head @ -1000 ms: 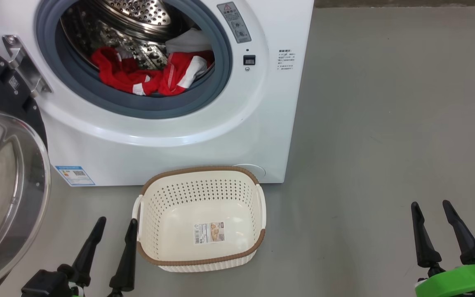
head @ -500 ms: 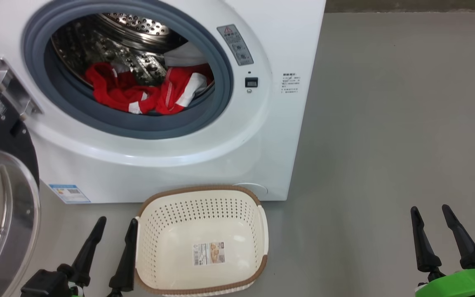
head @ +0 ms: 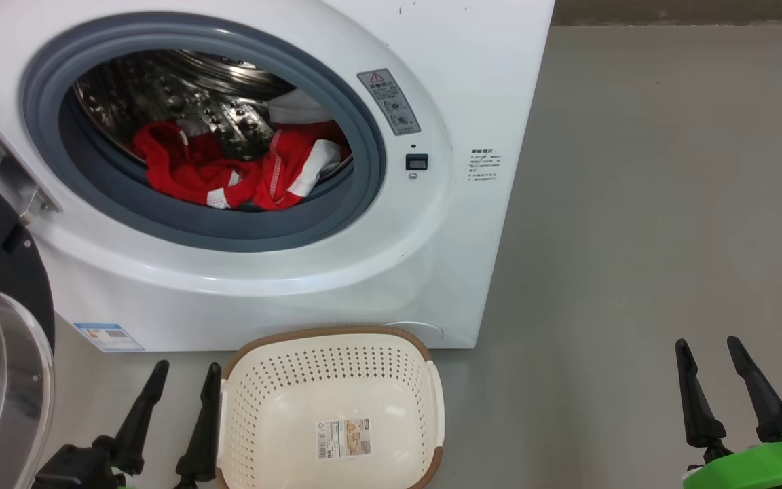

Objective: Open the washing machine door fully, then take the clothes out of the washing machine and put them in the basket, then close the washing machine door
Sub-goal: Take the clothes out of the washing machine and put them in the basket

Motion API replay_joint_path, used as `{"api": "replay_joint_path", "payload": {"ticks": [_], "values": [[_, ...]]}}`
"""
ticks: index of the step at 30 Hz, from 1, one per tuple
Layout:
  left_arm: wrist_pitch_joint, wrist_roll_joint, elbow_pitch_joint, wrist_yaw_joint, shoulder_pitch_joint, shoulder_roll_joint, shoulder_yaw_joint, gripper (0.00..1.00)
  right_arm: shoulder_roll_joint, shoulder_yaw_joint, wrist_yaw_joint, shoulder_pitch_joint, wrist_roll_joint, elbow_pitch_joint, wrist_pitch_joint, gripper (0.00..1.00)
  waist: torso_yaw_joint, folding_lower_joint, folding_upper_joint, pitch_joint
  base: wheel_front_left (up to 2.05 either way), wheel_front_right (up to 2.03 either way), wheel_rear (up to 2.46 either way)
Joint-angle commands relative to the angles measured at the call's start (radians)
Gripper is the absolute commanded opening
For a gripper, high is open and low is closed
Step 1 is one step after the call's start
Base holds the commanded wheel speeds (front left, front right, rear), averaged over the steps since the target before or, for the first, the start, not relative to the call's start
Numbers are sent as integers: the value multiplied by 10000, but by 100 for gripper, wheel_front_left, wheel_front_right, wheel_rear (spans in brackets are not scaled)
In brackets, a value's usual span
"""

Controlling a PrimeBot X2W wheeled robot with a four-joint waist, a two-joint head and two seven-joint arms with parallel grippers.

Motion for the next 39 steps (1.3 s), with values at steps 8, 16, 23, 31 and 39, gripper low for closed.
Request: {"api": "replay_joint_path", "payload": {"ticks": [8, 16, 23, 31, 39], "values": [[-49, -126, -14, -54, -409, 212, 170, 100, -157, 198, 63, -277, 31, -270, -92, 100, -24, 0, 0, 144, 0, 0, 0], [-49, -74, 415, -54, -1120, 116, 293, 100, -58, 209, 63, -570, 35, -354, -92, 100, -211, 0, 0, 796, 0, 0, 0], [-49, -68, 1454, -54, -2596, 87, 127, 100, 30, 224, 63, -924, 27, -446, -92, 100, -438, 0, 0, 1598, 0, 0, 0], [-49, -232, 3651, -54, -5501, 504, -396, 100, 178, 228, 63, -1651, 53, -638, -92, 100, -860, 0, 0, 2948, 0, 0, 0], [-49, -366, 5879, -54, -7968, 1003, -727, 100, 361, 204, 63, -2191, 100, -729, -92, 100, -1393, 0, 0, 3883, 0, 0, 0]]}}
